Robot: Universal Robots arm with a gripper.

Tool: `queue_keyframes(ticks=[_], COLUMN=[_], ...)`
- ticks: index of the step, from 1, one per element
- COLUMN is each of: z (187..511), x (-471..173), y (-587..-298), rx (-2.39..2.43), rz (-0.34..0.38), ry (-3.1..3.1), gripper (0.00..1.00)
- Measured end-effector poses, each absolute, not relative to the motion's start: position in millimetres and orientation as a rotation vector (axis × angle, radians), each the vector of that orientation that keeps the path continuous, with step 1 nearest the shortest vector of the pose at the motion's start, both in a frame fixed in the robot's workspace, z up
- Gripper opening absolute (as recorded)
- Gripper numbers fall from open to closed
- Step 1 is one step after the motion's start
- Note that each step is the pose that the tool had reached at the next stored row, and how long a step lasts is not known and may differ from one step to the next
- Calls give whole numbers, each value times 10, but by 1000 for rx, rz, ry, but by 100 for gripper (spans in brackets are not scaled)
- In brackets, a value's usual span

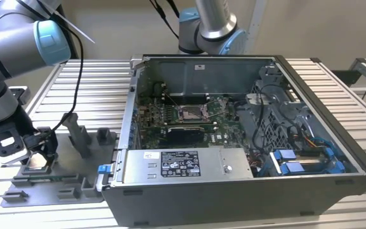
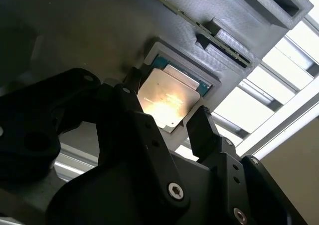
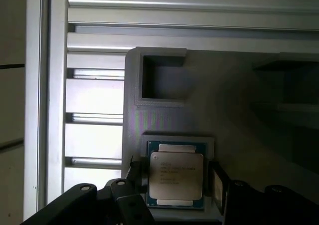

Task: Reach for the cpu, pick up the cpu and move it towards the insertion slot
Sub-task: 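Pick up the cpu and move it towards the insertion slot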

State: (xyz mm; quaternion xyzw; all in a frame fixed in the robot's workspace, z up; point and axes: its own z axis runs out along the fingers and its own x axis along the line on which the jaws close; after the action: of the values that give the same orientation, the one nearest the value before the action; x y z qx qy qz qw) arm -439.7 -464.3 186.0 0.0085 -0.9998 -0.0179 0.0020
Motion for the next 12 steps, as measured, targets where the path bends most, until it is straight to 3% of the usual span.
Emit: queue_keyframes(ticks=[8, 9, 12], z=[1858, 1858, 1858], x=[-4397, -4397, -4397], y=[-4643, -4643, -4643], rx=[27, 27, 27], rz=[-56, -56, -56], ry=[-3137, -3137, -3137], gripper=[100, 0, 0])
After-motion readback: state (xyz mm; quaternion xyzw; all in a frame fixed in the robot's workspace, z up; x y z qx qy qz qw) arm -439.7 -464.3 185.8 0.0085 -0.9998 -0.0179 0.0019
